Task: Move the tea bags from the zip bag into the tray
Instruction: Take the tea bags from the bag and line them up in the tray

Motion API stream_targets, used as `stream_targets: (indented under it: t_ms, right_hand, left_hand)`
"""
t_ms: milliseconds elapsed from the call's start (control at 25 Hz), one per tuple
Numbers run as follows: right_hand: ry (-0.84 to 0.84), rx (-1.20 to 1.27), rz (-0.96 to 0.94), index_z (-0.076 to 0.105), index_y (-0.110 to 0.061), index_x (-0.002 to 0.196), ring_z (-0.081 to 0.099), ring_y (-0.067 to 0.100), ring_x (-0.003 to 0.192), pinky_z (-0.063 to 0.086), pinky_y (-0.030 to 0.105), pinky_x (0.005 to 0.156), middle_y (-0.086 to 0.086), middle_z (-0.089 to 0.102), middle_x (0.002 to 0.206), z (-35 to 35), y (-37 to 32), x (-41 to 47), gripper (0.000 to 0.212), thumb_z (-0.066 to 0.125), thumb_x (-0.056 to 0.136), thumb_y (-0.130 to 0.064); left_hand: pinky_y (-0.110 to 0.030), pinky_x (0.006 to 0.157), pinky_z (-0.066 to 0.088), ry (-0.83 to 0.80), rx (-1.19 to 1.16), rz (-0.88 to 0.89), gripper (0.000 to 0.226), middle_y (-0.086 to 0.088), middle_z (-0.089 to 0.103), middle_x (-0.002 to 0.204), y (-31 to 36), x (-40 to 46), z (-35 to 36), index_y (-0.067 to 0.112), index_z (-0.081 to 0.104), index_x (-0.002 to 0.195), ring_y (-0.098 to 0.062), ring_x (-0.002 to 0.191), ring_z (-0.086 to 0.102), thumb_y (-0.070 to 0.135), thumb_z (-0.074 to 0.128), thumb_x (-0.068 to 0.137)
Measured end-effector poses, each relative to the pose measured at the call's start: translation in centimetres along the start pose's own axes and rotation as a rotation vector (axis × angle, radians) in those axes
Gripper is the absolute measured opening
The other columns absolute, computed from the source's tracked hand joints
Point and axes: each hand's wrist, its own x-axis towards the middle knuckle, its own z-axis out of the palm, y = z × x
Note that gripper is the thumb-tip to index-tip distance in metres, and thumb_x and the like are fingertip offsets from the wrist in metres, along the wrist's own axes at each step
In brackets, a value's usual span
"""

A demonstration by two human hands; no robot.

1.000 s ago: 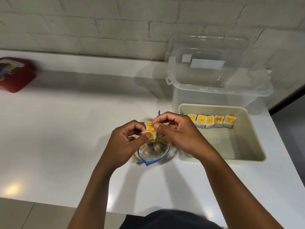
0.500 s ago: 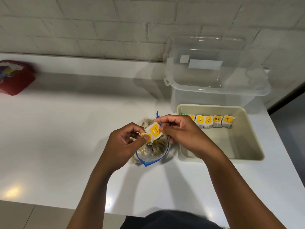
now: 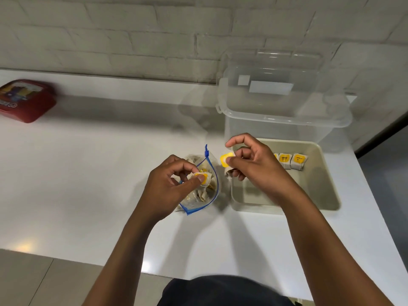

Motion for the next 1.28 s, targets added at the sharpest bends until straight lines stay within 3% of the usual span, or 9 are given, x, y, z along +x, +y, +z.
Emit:
stream_targets:
  t_ms: [160,280,360,520,640,840,1040,1200,1280]
  right_hand:
    - [0.104,-0.053,-0.006,0.069,-0.018,0.089,0.061,0.014,0.061,0.046,0.032,0.057,0.003,0.06,0.072,-2.5,1.0,-0.6,0.016,0.062,0.089,-0.004]
    - [0.146,-0.089,0.049,0.072,-0.018,0.098,0.063,0.007,0.063,0.044,0.021,0.055,-0.003,0.067,0.076,-5.1,1.9,-1.0,0.026,0.061,0.085,0.002]
    - [0.167,-0.259,0.033,0.073,-0.023,0.102,0.061,0.003,0.059,0.042,0.016,0.057,-0.007,0.071,0.082,-7.0,2.7,-1.0,0.032,0.063,0.083,0.001]
    - [0.216,-0.589,-0.043,0.076,-0.028,0.086,0.059,0.005,0.069,0.047,0.024,0.073,-0.012,0.07,0.081,-9.1,4.8,0.4,0.011,0.069,0.085,-0.02]
    - [0.172,-0.683,-0.071,0.074,-0.031,0.082,0.055,0.01,0.076,0.043,0.025,0.075,-0.008,0.062,0.089,-9.8,6.7,2.0,0.006,0.071,0.085,-0.027]
    - [0.015,-0.757,-0.064,0.075,-0.028,0.082,0.064,0.009,0.082,0.047,0.025,0.074,-0.01,0.073,0.084,-10.1,8.5,4.6,0.008,0.069,0.084,-0.024]
    - [-0.125,-0.722,-0.035,0.079,-0.025,0.09,0.065,0.006,0.08,0.044,0.015,0.069,-0.01,0.073,0.084,-8.0,8.7,7.2,0.009,0.073,0.083,-0.022]
    - [-0.119,-0.786,-0.015,0.077,-0.025,0.088,0.069,0.009,0.078,0.053,0.023,0.074,-0.008,0.075,0.081,-6.2,9.5,9.3,0.008,0.074,0.081,-0.025]
    - [-0.084,-0.882,-0.019,0.074,-0.028,0.084,0.068,0.014,0.08,0.05,0.025,0.068,-0.008,0.073,0.081,-5.7,9.7,10.0,0.007,0.07,0.079,-0.026]
  left_hand:
    - [-0.021,0.066,0.047,-0.07,0.034,-0.017,0.007,0.0,0.066,0.075,2.0,0.5,2.4,0.023,0.073,0.079,-0.01,0.068,0.057,0.022,0.079,0.083]
    - [-0.011,0.061,0.044,-0.08,0.169,-0.005,0.005,0.014,0.069,0.07,3.5,2.1,4.2,0.026,0.075,0.08,-0.005,0.063,0.06,0.027,0.078,0.083]
    - [-0.007,0.056,0.038,-0.088,0.262,0.007,0.005,0.022,0.064,0.064,4.0,3.4,5.2,0.027,0.075,0.081,0.0,0.055,0.055,0.029,0.078,0.083]
    - [-0.01,0.058,0.038,-0.073,0.384,0.036,0.006,0.022,0.065,0.068,3.8,5.2,6.6,0.029,0.075,0.082,-0.001,0.059,0.058,0.035,0.077,0.084]
    - [-0.013,0.062,0.04,-0.085,0.441,0.021,0.004,0.02,0.068,0.073,2.9,5.5,7.7,0.033,0.076,0.083,0.0,0.066,0.06,0.037,0.076,0.084]
    - [-0.014,0.064,0.038,-0.033,0.387,0.026,0.002,0.01,0.066,0.076,1.9,5.0,7.8,0.035,0.077,0.082,-0.007,0.066,0.056,0.035,0.079,0.081]
    - [-0.011,0.06,0.036,-0.017,0.41,0.037,0.004,0.018,0.065,0.074,1.9,4.4,7.3,0.034,0.077,0.079,-0.008,0.06,0.053,0.033,0.081,0.08]
    - [-0.01,0.06,0.036,0.013,0.458,0.076,0.016,0.016,0.065,0.068,1.9,3.8,7.3,0.044,0.07,0.074,-0.006,0.063,0.055,0.033,0.081,0.079]
    - [-0.009,0.061,0.036,0.029,0.482,0.092,0.013,0.017,0.064,0.066,2.0,3.6,7.3,0.041,0.072,0.075,-0.002,0.065,0.055,0.032,0.081,0.079]
